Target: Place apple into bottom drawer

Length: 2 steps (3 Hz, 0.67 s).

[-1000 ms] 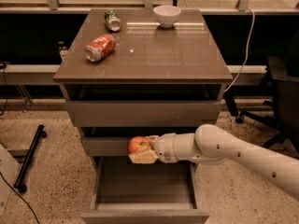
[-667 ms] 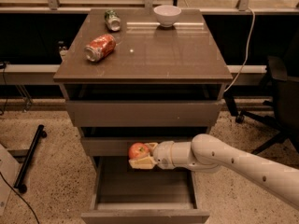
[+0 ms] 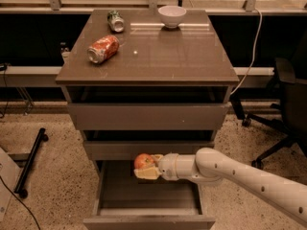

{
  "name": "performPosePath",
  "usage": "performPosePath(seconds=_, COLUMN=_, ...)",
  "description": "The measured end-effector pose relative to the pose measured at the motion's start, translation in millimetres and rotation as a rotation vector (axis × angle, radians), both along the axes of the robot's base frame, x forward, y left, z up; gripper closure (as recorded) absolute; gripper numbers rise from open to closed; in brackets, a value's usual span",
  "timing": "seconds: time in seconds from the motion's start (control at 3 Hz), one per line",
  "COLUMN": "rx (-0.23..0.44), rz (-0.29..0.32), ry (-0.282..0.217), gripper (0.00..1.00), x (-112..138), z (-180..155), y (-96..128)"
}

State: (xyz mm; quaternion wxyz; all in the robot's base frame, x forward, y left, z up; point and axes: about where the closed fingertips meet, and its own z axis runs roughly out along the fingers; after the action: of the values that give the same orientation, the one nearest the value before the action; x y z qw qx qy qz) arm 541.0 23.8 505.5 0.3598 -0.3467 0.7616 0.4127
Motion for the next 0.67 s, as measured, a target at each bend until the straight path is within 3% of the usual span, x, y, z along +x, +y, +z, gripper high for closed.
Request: performPosePath(seconds=0.67, rx=-0.018, rz=-0.045, ry=0.045, gripper=1.0, x=8.6, z=-65.6, y=-4.5)
